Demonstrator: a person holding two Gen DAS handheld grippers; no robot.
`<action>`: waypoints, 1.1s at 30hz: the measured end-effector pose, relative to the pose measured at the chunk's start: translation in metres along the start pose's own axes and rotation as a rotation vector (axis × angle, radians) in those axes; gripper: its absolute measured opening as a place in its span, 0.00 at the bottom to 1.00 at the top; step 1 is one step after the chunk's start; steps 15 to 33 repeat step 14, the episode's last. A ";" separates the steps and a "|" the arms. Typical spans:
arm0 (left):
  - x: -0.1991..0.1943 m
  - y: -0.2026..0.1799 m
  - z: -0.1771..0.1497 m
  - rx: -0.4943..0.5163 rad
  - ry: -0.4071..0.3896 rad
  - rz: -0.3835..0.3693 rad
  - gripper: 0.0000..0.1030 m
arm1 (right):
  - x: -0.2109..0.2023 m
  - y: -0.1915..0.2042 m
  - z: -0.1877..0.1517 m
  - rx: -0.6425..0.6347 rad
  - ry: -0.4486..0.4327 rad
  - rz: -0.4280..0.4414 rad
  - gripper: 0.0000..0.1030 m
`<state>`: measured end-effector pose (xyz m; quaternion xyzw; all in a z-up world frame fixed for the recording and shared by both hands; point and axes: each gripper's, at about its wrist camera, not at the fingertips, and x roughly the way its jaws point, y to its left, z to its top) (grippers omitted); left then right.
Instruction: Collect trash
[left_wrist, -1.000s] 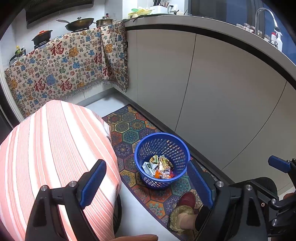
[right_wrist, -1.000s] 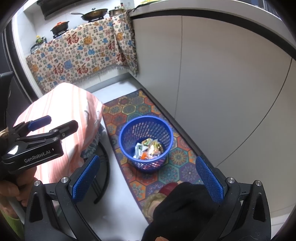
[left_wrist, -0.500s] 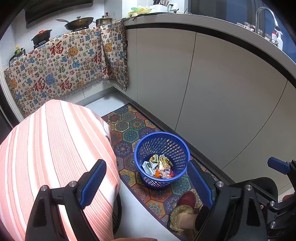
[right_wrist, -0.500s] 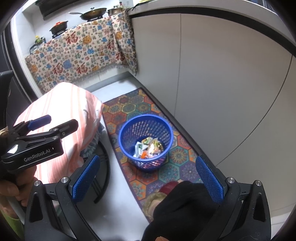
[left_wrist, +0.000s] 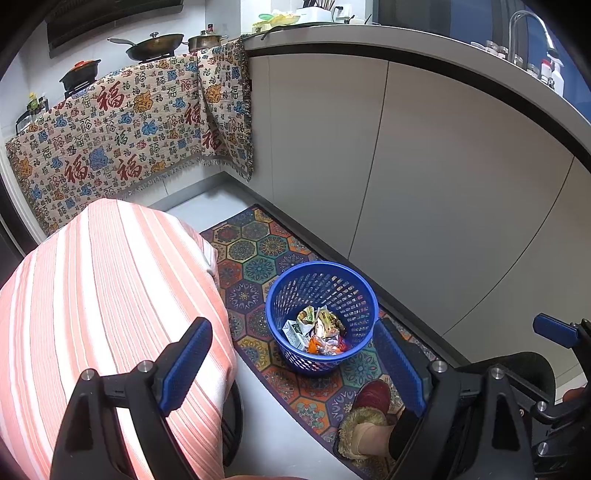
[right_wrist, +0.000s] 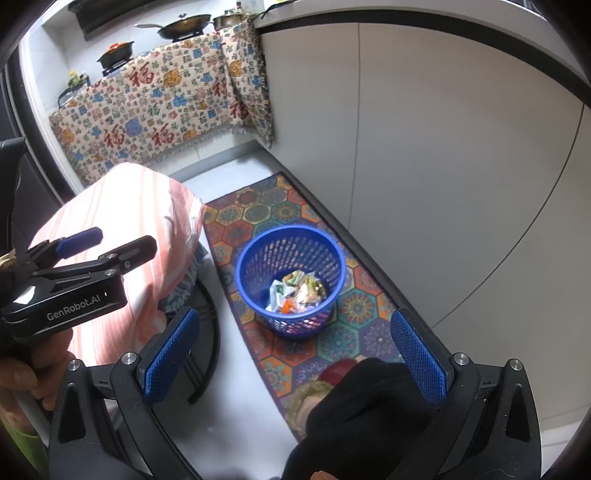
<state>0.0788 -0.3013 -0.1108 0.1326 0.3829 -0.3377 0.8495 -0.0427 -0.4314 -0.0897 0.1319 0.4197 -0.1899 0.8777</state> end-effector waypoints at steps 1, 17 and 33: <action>0.000 0.000 0.000 0.002 0.001 0.000 0.88 | 0.000 0.000 0.000 0.001 0.001 0.000 1.00; -0.002 -0.002 -0.002 0.012 0.012 -0.013 0.88 | 0.003 -0.005 -0.003 0.012 0.010 -0.003 1.00; -0.002 -0.002 -0.002 0.012 0.012 -0.013 0.88 | 0.003 -0.005 -0.003 0.012 0.010 -0.003 1.00</action>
